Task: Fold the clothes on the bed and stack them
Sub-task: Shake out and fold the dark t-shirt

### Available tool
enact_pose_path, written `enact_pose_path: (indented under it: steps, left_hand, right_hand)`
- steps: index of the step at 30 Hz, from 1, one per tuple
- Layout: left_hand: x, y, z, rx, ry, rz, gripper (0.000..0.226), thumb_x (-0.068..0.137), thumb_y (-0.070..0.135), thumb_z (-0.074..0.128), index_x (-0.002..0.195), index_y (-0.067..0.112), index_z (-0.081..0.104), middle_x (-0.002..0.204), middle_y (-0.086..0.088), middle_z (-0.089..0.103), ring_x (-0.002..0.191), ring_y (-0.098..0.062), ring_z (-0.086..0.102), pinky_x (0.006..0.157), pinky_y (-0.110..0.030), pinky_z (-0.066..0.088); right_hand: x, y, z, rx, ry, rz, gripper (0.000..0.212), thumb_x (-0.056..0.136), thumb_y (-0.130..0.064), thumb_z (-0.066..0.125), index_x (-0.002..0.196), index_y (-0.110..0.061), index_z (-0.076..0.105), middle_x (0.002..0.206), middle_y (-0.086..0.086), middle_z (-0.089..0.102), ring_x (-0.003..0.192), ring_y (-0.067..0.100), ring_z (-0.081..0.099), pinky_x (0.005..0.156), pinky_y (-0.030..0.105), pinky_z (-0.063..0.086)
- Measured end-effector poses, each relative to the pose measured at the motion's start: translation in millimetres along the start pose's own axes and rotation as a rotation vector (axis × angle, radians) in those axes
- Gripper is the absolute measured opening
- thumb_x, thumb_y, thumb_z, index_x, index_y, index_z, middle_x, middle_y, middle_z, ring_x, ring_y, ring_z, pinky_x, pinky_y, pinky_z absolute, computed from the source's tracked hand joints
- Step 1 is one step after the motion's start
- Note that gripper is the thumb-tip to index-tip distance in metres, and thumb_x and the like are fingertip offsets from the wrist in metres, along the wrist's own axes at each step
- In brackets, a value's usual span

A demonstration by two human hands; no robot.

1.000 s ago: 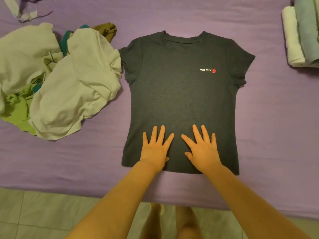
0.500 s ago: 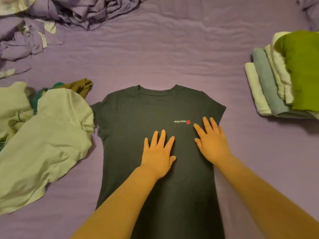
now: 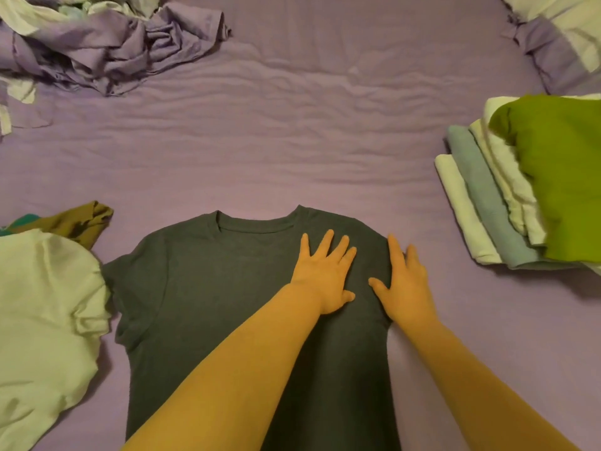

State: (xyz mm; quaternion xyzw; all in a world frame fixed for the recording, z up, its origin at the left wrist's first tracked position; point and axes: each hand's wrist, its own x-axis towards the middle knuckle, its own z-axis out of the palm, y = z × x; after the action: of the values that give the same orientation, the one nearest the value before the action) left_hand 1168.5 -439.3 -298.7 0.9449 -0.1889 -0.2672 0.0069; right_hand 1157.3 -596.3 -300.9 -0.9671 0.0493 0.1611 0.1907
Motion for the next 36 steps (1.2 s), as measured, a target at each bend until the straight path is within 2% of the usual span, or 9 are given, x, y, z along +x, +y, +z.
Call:
enact_pose_path:
  steps: [6, 10, 14, 19, 22, 25, 28, 33, 36]
  left_hand:
    - [26.5, -9.4, -1.9, 0.043, -0.044, -0.003, 0.111, 0.076, 0.082, 0.04, 0.15, 0.022, -0.018, 0.158, 0.0, -0.021, 0.144, -0.029, -0.022, 0.109, -0.069, -0.008]
    - [28.9, -12.8, 3.6, 0.039, -0.007, 0.004, 0.114, 0.071, 0.088, 0.035, 0.149, 0.025, -0.019, 0.156, -0.001, -0.025, 0.142, -0.029, -0.026, 0.108, -0.069, -0.01]
    - [20.2, -28.4, 10.9, -0.028, 0.113, -0.032, 0.105, 0.077, 0.08, 0.04, 0.151, 0.027, -0.011, 0.155, -0.009, -0.029, 0.141, -0.033, -0.027, 0.111, -0.064, -0.007]
    - [-14.1, -63.0, 29.5, -0.044, 0.175, -0.068, 0.095, 0.075, 0.084, 0.015, 0.151, 0.031, -0.008, 0.153, -0.008, -0.029, 0.142, -0.03, -0.025, 0.114, -0.059, -0.01]
    - [-42.0, -86.5, 47.5, -0.049, 0.19, -0.137, 0.089, 0.075, 0.081, -0.001, 0.148, 0.032, -0.012, 0.154, -0.006, -0.023, 0.143, -0.028, -0.022, 0.114, -0.055, -0.012]
    - [-66.4, -109.3, 55.8, -0.049, 0.186, -0.19, 0.081, 0.079, 0.078, -0.007, 0.147, 0.033, -0.008, 0.157, -0.006, -0.013, 0.145, -0.031, -0.013, 0.113, -0.056, -0.009]
    - [-84.3, -131.5, 55.1, -0.043, 0.133, -0.272, 0.081, 0.073, 0.076, -0.016, 0.143, 0.035, -0.02, 0.151, -0.004, -0.027, 0.144, -0.03, -0.018, 0.113, -0.056, -0.009]
    - [-114.4, -165.4, 41.5, -0.12, 0.154, -0.471, 0.08, 0.095, 0.056, 0.036, 0.15, 0.025, -0.014, 0.159, -0.01, -0.01, 0.147, -0.031, -0.004, 0.117, -0.051, 0.002]
    - [-131.0, -195.8, 36.0, -0.119, 0.185, -0.573, 0.085, 0.095, 0.036, 0.049, 0.151, 0.019, -0.013, 0.154, -0.013, 0.021, 0.14, -0.031, 0.026, 0.114, -0.05, 0.018]
  right_hand:
    - [1.1, -3.7, 5.0, 0.263, 0.028, 0.081, 0.09, 0.088, -0.018, 0.064, 0.151, -0.026, -0.001, 0.152, 0.01, 0.021, 0.131, 0.027, 0.038, 0.1, 0.038, 0.04]
    - [-4.5, -17.3, -0.4, 0.409, 0.056, -0.084, 0.08, 0.091, -0.007, 0.057, 0.149, -0.029, 0.008, 0.149, 0.002, 0.032, 0.13, 0.018, 0.04, 0.1, 0.025, 0.036]
    - [-14.9, -25.5, 5.4, 0.569, -0.017, -0.169, 0.069, 0.097, -0.01, 0.048, 0.143, -0.038, 0.006, 0.131, -0.019, 0.042, 0.099, 0.016, 0.061, 0.087, 0.028, 0.053]
    - [-4.2, -30.1, 24.7, -0.053, 0.118, -0.321, 0.044, 0.095, -0.019, 0.049, 0.138, -0.008, 0.046, 0.142, 0.015, 0.046, 0.128, 0.037, 0.046, 0.1, 0.053, 0.043]
    - [2.6, -29.5, 46.5, -0.337, -0.039, -0.396, 0.063, 0.095, -0.053, 0.023, 0.14, -0.014, 0.043, 0.145, 0.01, 0.042, 0.136, 0.034, 0.035, 0.102, 0.059, 0.034]
    - [7.0, -27.1, 57.8, -0.44, -0.039, -0.369, 0.072, 0.094, -0.061, 0.011, 0.144, -0.016, 0.035, 0.149, 0.01, 0.035, 0.14, 0.033, 0.027, 0.107, 0.063, 0.024]
    - [8.6, -45.0, 59.7, -0.44, -0.03, -0.315, 0.076, 0.093, -0.065, 0.008, 0.144, -0.015, 0.033, 0.15, 0.014, 0.034, 0.141, 0.034, 0.024, 0.11, 0.063, 0.012]
    - [-21.2, -117.3, 80.5, -0.45, -0.104, -0.549, 0.065, 0.092, -0.057, 0.018, 0.142, -0.021, 0.039, 0.146, 0.016, 0.039, 0.139, 0.037, 0.023, 0.105, 0.064, 0.017]
    - [-44.4, -160.3, 102.3, -0.439, -0.122, -0.608, 0.063, 0.088, -0.053, 0.031, 0.14, -0.019, 0.041, 0.146, 0.016, 0.041, 0.138, 0.038, 0.028, 0.104, 0.064, 0.019]
